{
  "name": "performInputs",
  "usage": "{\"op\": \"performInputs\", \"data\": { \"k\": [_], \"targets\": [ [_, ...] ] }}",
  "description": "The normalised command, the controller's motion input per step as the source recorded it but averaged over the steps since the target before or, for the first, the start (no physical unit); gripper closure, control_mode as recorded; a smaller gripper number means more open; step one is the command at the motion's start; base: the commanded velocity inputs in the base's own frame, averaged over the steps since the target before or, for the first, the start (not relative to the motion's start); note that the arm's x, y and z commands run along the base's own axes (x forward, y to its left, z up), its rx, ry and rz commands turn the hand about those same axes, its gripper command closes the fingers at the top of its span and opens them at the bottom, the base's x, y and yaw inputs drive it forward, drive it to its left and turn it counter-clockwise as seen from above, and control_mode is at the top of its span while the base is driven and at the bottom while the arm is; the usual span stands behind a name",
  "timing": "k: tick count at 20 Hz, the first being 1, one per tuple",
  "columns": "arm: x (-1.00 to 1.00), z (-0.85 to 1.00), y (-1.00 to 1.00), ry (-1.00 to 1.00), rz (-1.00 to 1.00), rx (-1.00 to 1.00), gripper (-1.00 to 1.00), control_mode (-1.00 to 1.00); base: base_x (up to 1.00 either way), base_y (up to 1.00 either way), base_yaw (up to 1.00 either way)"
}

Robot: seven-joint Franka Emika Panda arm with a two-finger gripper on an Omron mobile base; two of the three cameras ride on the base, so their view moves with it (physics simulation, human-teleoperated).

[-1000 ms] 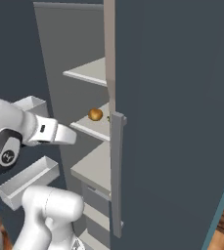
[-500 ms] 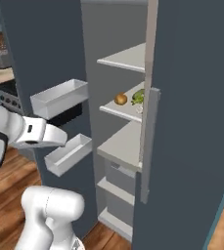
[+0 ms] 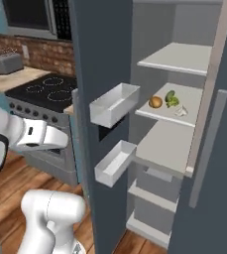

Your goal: Take the cucumber and broccoli from the highest rack and move them to the second highest rack where the potato and garlic are located, to maximize freezer space. Close the freezer door after rearranging.

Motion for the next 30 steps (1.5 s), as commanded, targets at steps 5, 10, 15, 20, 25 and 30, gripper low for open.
{"op": "performInputs", "data": {
  "k": [5,10,15,20,25,30],
  "targets": [
    [0.00,0.00,0.00,0.00,0.00,0.00,-1.00,1.00,0.00,0.70,-0.72],
    [0.00,0.00,0.00,0.00,0.00,0.00,-1.00,1.00,0.12,0.78,-0.71],
    [0.00,0.00,0.00,0.00,0.00,0.00,-1.00,1.00,0.17,0.83,-0.63],
    [0.00,0.00,0.00,0.00,0.00,0.00,-1.00,1.00,0.28,0.76,-0.61],
    [0.00,0.00,0.00,0.00,0.00,0.00,-1.00,1.00,0.38,0.72,-0.50],
    [0.00,0.00,0.00,0.00,0.00,0.00,-1.00,1.00,0.32,0.57,-0.41]
  ]
}}
